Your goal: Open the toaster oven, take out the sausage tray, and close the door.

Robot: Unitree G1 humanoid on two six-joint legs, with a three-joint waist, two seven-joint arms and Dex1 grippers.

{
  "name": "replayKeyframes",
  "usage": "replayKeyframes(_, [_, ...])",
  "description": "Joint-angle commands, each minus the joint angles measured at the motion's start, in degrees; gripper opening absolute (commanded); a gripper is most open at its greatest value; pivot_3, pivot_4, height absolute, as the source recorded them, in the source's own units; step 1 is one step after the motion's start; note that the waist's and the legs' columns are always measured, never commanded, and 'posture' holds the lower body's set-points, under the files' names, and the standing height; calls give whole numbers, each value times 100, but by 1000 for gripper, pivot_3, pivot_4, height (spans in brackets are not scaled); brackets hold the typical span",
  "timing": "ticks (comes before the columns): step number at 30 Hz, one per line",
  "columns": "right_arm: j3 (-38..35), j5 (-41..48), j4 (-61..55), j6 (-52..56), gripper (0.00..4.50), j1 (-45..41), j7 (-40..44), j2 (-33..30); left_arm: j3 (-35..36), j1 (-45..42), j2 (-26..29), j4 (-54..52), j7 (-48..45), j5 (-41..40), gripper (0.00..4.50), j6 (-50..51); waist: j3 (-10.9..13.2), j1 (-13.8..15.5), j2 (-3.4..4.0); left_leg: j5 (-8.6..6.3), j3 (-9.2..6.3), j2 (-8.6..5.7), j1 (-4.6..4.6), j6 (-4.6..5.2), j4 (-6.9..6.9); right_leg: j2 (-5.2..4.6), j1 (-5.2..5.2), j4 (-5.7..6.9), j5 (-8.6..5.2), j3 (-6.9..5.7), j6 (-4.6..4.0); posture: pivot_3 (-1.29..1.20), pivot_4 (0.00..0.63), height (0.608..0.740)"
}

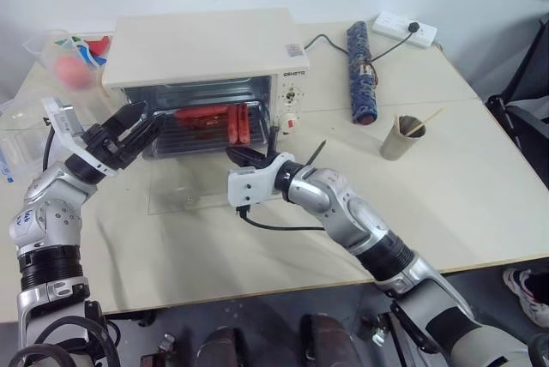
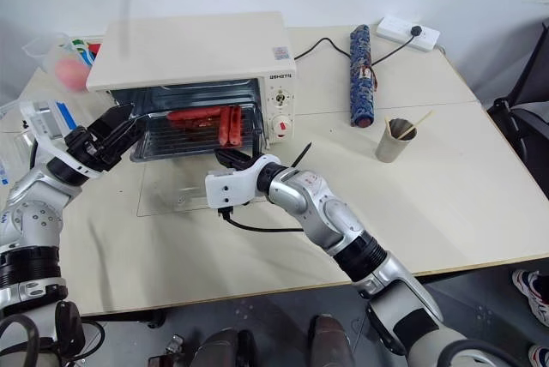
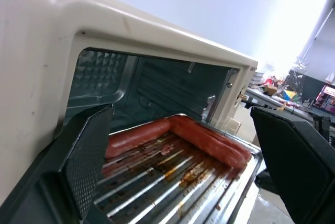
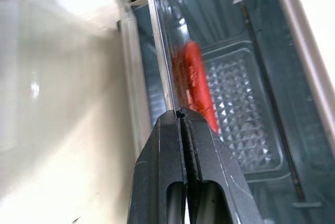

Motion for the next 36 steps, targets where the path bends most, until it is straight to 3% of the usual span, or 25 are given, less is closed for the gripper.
replayKeyframes(1, [-71,-56,-202,-27,18,21,-29,-32,116,-143,71,87,-24,64,4500,-152,0,1,0,0,0,0,0,0,0,0,1,0,0,0,0,0,150,740])
replayKeyframes(13, [-138,-166,871,-19,18,-579,-306,149,152,-174,76,250,-85,168,4500,-271,0,12,0,1,0,3,-2,0,44,0,14,4,0,1,0,0,150,740])
replayKeyframes(16, [-138,-144,981,-73,621,-684,-349,180,171,-158,68,277,-100,182,4500,-301,0,14,0,1,0,4,-2,1,45,0,14,6,0,2,0,0,150,740])
replayKeyframes(19, [-118,-138,1051,-121,621,-748,-369,199,179,-120,55,281,-113,192,4500,-335,0,-2,0,1,0,4,-2,0,43,0,13,7,0,2,0,0,150,740])
replayKeyframes(24, [-94,-118,1090,-149,2141,-790,-334,215,198,-81,46,283,-109,185,4500,-375,0,-19,0,1,0,5,-2,0,43,0,12,8,0,1,0,0,150,740])
replayKeyframes(36, [32,-189,1484,-301,2141,-1051,-463,424,207,-56,26,305,-91,179,4500,-422,0,-26,1,1,1,6,-1,0,41,1,12,9,0,1,0,0,150,740])
